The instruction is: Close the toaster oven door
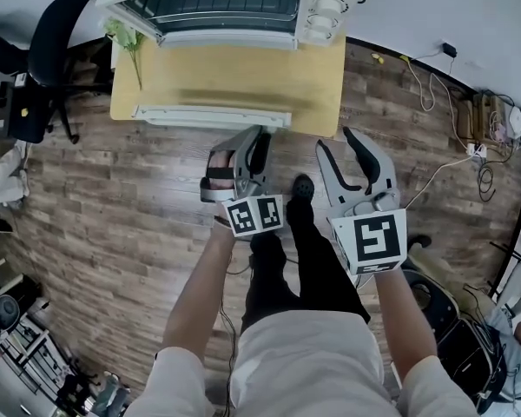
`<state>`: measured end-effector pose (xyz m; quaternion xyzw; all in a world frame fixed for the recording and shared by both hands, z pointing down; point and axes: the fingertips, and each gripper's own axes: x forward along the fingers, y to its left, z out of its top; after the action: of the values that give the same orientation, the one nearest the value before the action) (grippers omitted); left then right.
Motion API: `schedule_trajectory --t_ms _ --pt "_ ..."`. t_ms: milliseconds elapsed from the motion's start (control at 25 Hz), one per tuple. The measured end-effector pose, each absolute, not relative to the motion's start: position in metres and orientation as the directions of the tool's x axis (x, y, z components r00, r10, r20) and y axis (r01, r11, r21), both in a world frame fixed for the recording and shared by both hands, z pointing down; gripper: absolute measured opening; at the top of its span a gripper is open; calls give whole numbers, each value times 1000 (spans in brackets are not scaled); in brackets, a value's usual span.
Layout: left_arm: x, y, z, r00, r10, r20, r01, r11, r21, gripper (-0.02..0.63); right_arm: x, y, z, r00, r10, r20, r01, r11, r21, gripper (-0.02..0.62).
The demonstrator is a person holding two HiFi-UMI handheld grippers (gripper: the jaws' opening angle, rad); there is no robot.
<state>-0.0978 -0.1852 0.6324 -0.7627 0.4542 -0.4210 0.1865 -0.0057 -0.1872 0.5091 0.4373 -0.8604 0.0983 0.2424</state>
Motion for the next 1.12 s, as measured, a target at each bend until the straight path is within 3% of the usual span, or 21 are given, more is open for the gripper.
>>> schedule_trajectory --t_ms 520,1120 --pt "-96 -208 569 243 -883 401 -517 -468 -717 104 -2 -201 467 -510 -732 452 -807 589 43 152" --pt "-85 -241 523 232 -882 410 -456 -471 -755 101 18 -211 419 -576 -732 364 -773 633 50 150"
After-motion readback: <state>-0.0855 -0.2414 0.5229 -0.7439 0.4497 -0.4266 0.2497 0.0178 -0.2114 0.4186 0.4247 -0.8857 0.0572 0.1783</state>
